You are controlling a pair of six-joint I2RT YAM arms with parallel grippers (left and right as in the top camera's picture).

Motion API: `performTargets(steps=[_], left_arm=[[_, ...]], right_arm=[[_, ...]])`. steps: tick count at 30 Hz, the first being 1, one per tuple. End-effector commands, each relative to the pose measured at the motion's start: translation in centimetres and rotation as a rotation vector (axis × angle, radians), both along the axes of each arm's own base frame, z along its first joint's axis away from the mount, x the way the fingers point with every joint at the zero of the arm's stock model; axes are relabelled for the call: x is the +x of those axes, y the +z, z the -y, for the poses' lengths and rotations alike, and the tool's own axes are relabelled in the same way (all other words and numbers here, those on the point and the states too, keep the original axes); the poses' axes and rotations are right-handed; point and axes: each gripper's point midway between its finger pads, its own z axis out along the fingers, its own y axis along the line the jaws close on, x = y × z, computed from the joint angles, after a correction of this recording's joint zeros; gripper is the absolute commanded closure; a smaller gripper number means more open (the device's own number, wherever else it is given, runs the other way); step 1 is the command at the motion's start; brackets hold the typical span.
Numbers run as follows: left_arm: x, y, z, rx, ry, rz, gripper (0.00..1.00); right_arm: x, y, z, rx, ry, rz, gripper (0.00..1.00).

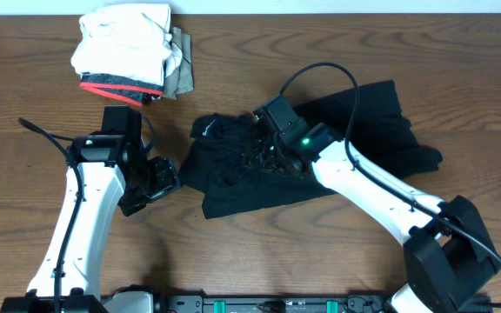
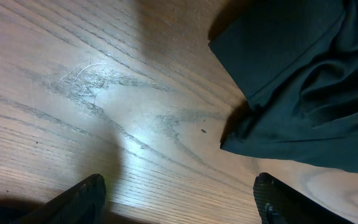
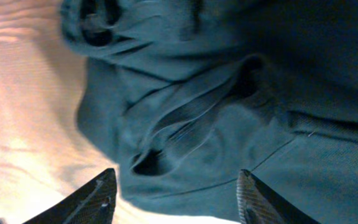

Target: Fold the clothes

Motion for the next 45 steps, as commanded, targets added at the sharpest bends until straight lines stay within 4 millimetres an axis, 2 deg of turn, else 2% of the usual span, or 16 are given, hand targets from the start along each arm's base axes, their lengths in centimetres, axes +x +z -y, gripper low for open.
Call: performTargets(steps=[1, 5, 10, 14, 18, 25, 28, 31, 37, 40, 45], left_arm=[[-0.1, 0.0, 0.0, -0.002, -0.009, 0.004, 0.22], [-0.4, 0.0, 0.0, -0.002, -0.009, -0.007, 0.22], [-0.8, 0.0, 0.0, -0.002, -0.009, -0.022, 0.21], [-0.8, 0.0, 0.0, -0.002, -0.009, -0.021, 0.21], [-0.7, 0.0, 0.0, -0.002, -0.009, -0.018, 0.22], [-0.7, 0.0, 0.0, -0.001, -0.01, -0.017, 0.22], [-0.7, 0.0, 0.0, -0.001, -0.01, -0.017, 0.22], [-0.7, 0.0, 0.0, -0.001, -0.01, -0.017, 0.21], [-0.7, 0.0, 0.0, -0.001, -0.01, -0.017, 0.22], [-0.7, 0.0, 0.0, -0.001, -0.01, -0.017, 0.21], [-0.7, 0.0, 0.0, -0.001, -0.01, -0.017, 0.22]], right_arm=[[-1.1, -0.5, -1.8, -0.001, 0.047, -0.004, 0.38], [-1.9, -2.2, -3.7, 0.014, 0.01, -0.048, 0.35], [-2.6, -5.5, -4.6, -0.015, -0.029, -0.115, 0.36], [-2.5, -7.2, -4.5, -0.035, -0.034, -0.129, 0.35], [-1.8, -7.4, -5.2, -0.013, -0.012, -0.094, 0.35], [-0.6, -6.2, -7.0, 0.074, 0.0, -0.04, 0.37], [-0.5, -6.0, -7.2, 0.083, -0.008, -0.04, 0.44], [-0.3, -6.0, -7.2, 0.086, -0.01, -0.031, 0.62], [0.8, -5.4, -7.6, 0.103, -0.025, 0.022, 0.83], [1.2, -5.4, -7.4, 0.092, -0.039, 0.041, 0.97], [2.7, -4.9, -7.3, 0.085, -0.076, 0.113, 0.99]])
